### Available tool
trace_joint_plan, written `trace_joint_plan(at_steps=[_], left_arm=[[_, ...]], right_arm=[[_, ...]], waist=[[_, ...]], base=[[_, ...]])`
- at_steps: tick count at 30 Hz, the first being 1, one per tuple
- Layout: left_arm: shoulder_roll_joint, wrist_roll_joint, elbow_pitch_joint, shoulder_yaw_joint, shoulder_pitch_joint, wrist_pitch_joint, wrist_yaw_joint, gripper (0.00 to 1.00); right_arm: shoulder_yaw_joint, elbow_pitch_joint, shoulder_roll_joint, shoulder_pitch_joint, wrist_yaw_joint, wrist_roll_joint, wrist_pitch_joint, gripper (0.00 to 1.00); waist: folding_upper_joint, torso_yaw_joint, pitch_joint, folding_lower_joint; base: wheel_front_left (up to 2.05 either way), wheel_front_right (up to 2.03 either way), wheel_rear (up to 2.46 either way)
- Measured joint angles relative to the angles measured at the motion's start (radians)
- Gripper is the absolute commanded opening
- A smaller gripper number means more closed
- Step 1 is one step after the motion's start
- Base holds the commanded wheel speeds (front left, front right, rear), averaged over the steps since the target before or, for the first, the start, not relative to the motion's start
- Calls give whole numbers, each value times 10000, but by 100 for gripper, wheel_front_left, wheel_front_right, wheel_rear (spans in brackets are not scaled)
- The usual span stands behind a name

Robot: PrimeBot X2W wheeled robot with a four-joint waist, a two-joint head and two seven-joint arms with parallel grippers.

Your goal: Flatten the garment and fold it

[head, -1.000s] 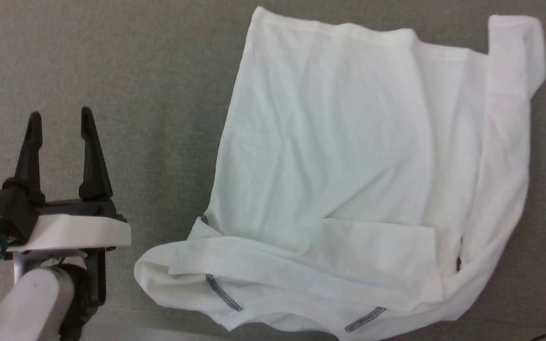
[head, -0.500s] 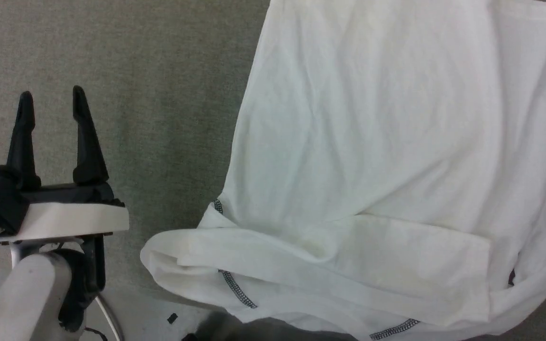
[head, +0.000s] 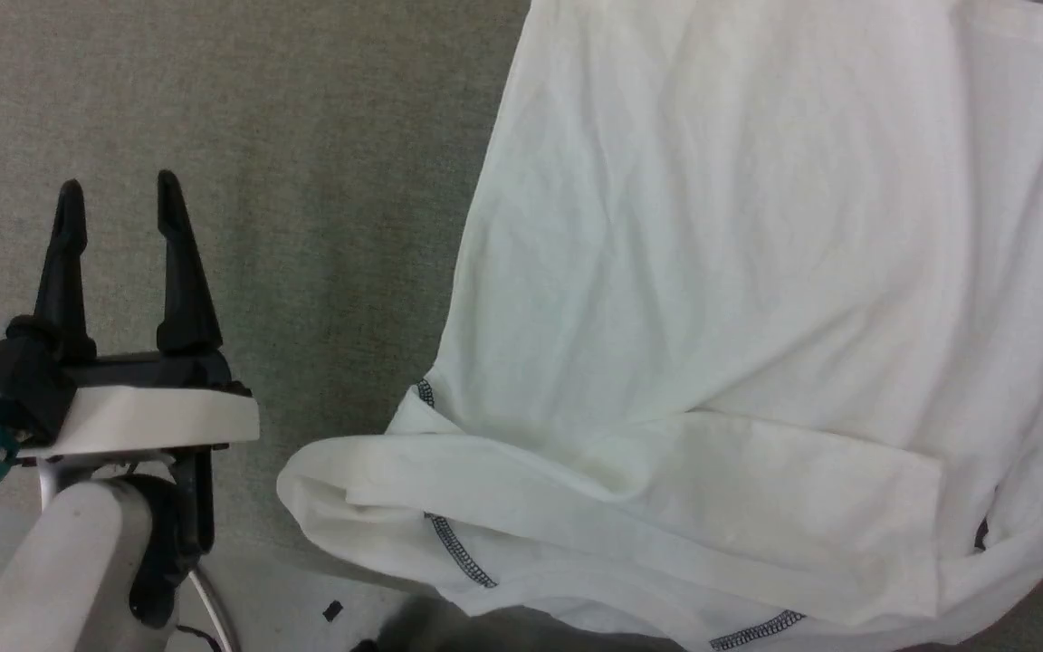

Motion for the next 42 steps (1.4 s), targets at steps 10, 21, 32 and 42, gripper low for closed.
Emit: trace_joint_plan(at_steps=[10, 21, 32, 42], left_arm=[[123, 40, 359, -148, 585, 242, 81, 100], [343, 38, 123, -372, 1562, 986, 506, 100], [506, 38, -61, -681, 1871, 1649, 690, 100], [510, 44, -65, -918, 1866, 1808, 688, 100]], right_arm=[[1131, -1290, -372, 1346, 0, 642, -2013, 0], [2920, -3020, -566, 3136, 2, 2220, -3206, 0], [4266, -4255, 1808, 4442, 0, 2943, -3242, 0], [5285, -3835, 4119, 5098, 0, 3141, -3070, 0]], waist=[[0, -371, -1208, 0], [0, -1000, -2976, -3], [0, -1524, -4553, -5], [0, -1568, -5044, -1]], base=[[0, 0, 0], [0, 0, 0], [0, 0, 0], [0, 0, 0]])
